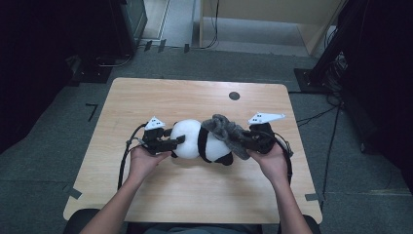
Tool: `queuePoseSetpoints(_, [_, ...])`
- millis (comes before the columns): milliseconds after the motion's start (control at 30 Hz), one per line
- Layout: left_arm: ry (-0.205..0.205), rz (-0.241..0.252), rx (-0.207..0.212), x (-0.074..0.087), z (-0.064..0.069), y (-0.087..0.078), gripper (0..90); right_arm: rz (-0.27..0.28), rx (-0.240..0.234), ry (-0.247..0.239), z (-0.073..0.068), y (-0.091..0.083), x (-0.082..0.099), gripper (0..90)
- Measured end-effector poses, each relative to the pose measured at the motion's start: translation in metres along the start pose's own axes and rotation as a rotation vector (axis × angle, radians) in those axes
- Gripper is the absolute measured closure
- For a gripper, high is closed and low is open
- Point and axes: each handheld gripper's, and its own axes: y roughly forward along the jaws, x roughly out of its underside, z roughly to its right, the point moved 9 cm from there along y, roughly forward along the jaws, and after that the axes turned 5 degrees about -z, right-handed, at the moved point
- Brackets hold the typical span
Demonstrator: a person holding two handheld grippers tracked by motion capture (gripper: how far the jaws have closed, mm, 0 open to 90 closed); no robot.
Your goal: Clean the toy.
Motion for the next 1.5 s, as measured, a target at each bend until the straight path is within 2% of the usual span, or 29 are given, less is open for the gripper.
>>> queuePoseSetpoints(67, [-0.003,0.001,-0.002,0.0,0.0,0.0,39.4,0.022,0.0,-0.013,-0.005,-0.001,-0.01,79.5])
queuePoseSetpoints(233, [0.0,-0.001,-0.007,0.001,0.001,-0.001,39.4,0.027,-0.012,-0.043,-0.017,0.007,-0.025,79.4])
queuePoseSetpoints(533, [-0.004,0.0,-0.016,0.001,0.002,-0.002,39.4,0.008,-0.032,-0.102,-0.037,0.039,-0.049,79.3])
queuePoseSetpoints(800, [-0.008,0.013,-0.026,0.002,0.003,-0.003,39.4,-0.039,-0.035,-0.119,-0.045,0.072,-0.054,79.2])
queuePoseSetpoints(900, [-0.007,0.014,-0.029,0.002,0.004,-0.003,39.4,-0.069,-0.022,-0.129,-0.047,0.087,-0.051,79.0])
queuePoseSetpoints(1033, [-0.01,0.012,-0.029,0.002,0.003,-0.003,39.5,-0.098,-0.026,-0.128,-0.049,0.101,-0.044,78.7])
queuePoseSetpoints(1233, [-0.006,-0.005,-0.029,0.003,0.003,-0.004,39.8,-0.095,-0.024,-0.148,-0.052,0.101,-0.039,78.8])
queuePoseSetpoints(1500, [-0.011,-0.007,-0.009,0.004,0.002,-0.004,39.6,-0.105,-0.036,-0.17,-0.052,0.087,-0.024,78.9])
